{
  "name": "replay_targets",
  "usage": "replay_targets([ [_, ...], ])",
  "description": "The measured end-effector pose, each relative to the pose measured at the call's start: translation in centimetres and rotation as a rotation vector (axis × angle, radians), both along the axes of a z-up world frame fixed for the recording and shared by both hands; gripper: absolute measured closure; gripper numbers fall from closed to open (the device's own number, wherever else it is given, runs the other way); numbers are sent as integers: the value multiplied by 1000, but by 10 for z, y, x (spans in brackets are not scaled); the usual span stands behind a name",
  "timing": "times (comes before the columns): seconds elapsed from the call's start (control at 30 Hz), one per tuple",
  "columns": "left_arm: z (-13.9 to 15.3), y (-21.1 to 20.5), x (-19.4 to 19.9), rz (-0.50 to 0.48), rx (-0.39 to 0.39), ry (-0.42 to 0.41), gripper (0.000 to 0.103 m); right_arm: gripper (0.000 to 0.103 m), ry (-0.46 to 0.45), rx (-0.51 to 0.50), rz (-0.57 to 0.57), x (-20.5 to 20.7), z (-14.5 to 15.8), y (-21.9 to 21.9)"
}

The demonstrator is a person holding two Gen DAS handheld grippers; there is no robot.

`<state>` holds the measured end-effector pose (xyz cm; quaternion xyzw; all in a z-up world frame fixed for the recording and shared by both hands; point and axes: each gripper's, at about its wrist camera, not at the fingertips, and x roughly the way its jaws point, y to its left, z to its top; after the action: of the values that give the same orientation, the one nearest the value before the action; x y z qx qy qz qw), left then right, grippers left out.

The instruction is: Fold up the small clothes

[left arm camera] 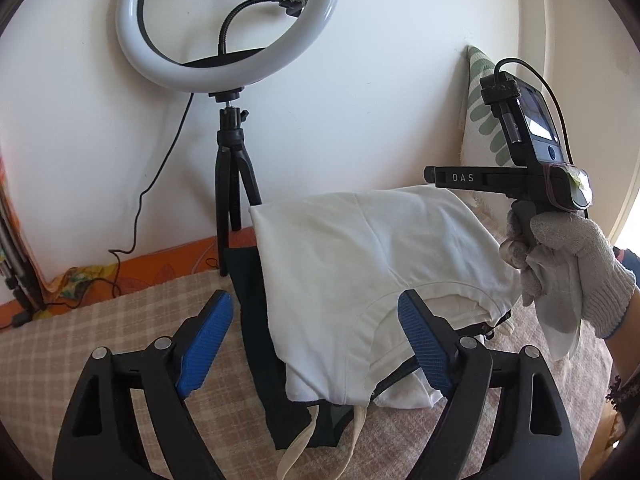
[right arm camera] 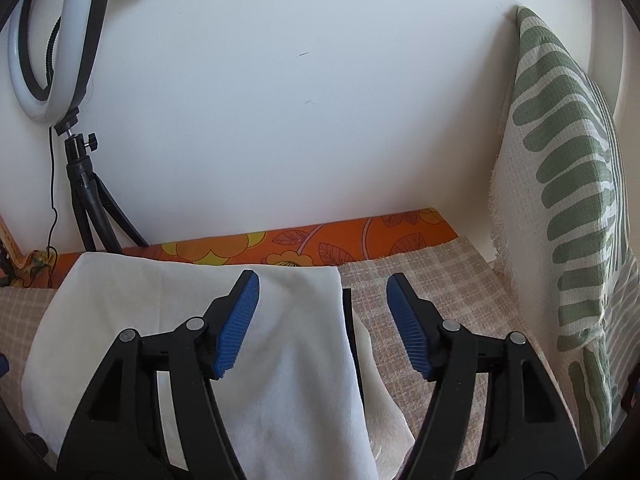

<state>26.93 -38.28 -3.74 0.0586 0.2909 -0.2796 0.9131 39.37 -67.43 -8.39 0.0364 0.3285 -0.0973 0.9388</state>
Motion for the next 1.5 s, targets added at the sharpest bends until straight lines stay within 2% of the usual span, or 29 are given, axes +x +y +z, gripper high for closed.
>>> replay_targets([
  [0.17, 5, 1, -7, 11, 8, 30, 18, 24, -14, 20, -7, -16, 11, -1],
  [0.33, 13, 5, -20, 18, 3, 21, 18, 16, -33, 20, -11, -36, 23, 4],
  [0.47, 20, 12, -31, 24, -3, 13, 18, 14, -44, 28, -10, -52, 31, 8],
  [0.57, 27, 19, -40, 31, -11, 13, 18, 7, -60, 26, -11, -66, 39, 15],
  [0.67, 34, 28, -50, 39, -16, 6, 18, 3, -76, 22, -1, -82, 48, 25],
  [1.03, 63, 70, -102, 53, -36, -23, 18, 2, -118, -1, 29, -151, 82, 80],
  [1.2, 74, 88, -130, 54, -30, -61, 18, 2, -136, 9, 21, -186, 94, 99],
  [1.5, 80, 119, -175, 37, -43, -93, 18, 2, -155, -6, 33, -239, 101, 139],
])
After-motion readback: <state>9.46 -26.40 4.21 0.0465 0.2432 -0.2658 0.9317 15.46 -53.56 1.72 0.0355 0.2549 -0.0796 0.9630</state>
